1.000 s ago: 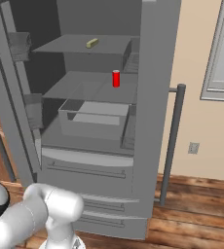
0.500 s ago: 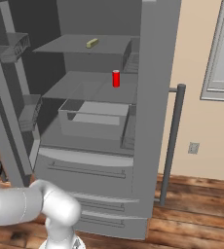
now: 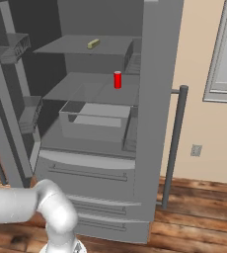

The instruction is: Retrieve the butter from the fridge and place it on a plate on the dining table. Then retrieve the butter knife by the fridge and place it near the plate.

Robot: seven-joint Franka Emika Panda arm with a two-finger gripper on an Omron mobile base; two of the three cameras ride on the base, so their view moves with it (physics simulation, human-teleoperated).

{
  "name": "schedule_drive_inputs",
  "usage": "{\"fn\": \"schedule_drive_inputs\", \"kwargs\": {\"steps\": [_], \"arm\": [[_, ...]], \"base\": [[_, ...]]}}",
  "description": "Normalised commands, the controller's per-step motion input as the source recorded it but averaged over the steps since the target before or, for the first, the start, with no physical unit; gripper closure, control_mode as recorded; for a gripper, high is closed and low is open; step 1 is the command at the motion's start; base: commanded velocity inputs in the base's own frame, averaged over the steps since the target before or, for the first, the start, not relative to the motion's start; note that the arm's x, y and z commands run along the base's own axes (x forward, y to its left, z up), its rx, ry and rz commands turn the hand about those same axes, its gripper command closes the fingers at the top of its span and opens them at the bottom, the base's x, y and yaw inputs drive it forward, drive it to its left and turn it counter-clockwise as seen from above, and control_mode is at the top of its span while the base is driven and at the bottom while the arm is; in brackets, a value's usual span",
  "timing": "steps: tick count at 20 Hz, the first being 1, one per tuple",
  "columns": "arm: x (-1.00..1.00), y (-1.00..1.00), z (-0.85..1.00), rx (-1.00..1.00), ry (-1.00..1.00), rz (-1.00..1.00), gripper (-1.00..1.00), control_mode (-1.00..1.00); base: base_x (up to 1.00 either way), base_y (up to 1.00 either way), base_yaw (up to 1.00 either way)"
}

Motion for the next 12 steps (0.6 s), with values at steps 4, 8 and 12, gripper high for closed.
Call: {"fn": "schedule_drive_inputs", "kwargs": {"steps": [4, 8, 12], "arm": [[0.0, 0.35, -0.01, 0.0, 0.0, -0.13, -1.0, -1.0], [-0.64, -0.06, 0.0, 0.01, 0.0, -0.06, -1.0, -1.0], [-1.0, -0.28, 0.0, 0.07, -0.01, -0.04, -1.0, -1.0]], "base": [[0.0, 0.0, 0.0], [0.0, 0.0, 0.0], [0.0, 0.0, 0.0]]}}
